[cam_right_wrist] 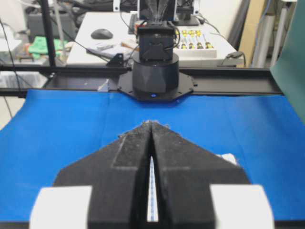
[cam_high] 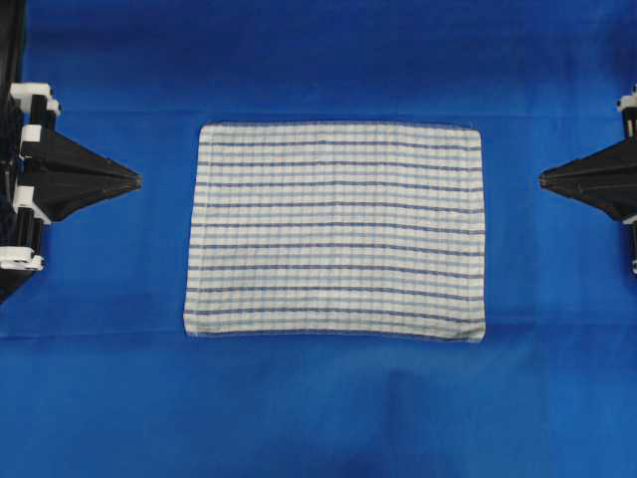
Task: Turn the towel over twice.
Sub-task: 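Move both grippers to the towel's far corners and pinch them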
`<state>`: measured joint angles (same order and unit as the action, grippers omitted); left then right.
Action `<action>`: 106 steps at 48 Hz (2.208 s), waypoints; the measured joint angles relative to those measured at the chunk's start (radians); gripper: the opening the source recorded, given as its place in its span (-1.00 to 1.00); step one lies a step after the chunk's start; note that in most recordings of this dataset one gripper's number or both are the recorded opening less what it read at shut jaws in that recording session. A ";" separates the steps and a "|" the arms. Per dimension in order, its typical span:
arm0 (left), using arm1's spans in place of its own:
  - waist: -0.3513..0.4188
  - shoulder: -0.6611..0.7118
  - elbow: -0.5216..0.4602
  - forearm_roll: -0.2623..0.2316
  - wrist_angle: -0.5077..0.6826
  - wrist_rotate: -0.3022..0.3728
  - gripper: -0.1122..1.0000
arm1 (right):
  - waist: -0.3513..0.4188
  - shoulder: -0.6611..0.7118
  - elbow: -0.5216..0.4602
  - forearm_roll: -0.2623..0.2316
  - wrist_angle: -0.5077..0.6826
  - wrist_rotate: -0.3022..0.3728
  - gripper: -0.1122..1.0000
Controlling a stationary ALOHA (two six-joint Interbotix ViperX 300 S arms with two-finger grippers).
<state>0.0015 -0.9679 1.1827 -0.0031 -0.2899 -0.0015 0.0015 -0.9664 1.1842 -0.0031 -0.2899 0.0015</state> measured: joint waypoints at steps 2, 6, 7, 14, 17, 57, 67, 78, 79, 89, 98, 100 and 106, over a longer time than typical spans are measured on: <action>0.000 -0.002 -0.002 -0.003 -0.002 0.003 -0.80 | -0.002 0.000 -0.002 0.000 0.002 0.000 -0.79; 0.000 -0.006 -0.006 -0.009 -0.003 0.005 -0.80 | -0.012 0.002 -0.012 0.000 0.014 0.000 -0.79; 0.000 -0.008 -0.008 -0.011 -0.003 0.005 -0.80 | -0.017 0.002 -0.018 0.000 0.017 0.000 -0.79; 0.000 -0.005 -0.008 -0.012 -0.003 0.005 -0.80 | -0.038 0.003 -0.043 0.000 0.064 0.002 -0.79; 0.000 0.000 -0.009 -0.012 -0.003 0.005 -0.80 | -0.051 0.003 -0.048 0.000 0.083 0.000 -0.79; 0.233 0.354 -0.006 -0.015 -0.098 0.008 0.80 | -0.370 0.422 -0.043 0.003 0.175 0.074 0.28; 0.290 0.508 -0.006 -0.015 -0.143 0.006 0.76 | -0.410 0.594 -0.052 0.003 0.137 0.072 0.29; 0.339 0.716 -0.008 -0.017 -0.227 0.008 0.76 | -0.460 0.753 -0.055 0.002 0.057 0.064 0.29; 0.344 0.735 -0.006 -0.015 -0.236 0.009 0.76 | -0.466 0.767 -0.055 0.002 0.049 0.066 0.29; 0.393 0.896 -0.015 -0.017 -0.310 0.006 0.76 | -0.508 0.893 -0.064 0.002 -0.008 0.063 0.29; 0.433 0.986 -0.034 -0.017 -0.319 0.006 0.70 | -0.528 0.969 -0.081 0.002 -0.032 0.057 0.27; 0.440 0.999 -0.037 -0.015 -0.316 0.006 0.67 | -0.529 0.976 -0.084 0.000 -0.035 0.058 0.25; 0.451 1.012 -0.048 -0.017 -0.282 0.009 0.34 | -0.529 0.979 -0.091 0.000 -0.037 0.058 0.05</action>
<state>0.4525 0.0445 1.1351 -0.0199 -0.5722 0.0077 -0.5277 0.0123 1.0937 -0.0031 -0.3267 0.0598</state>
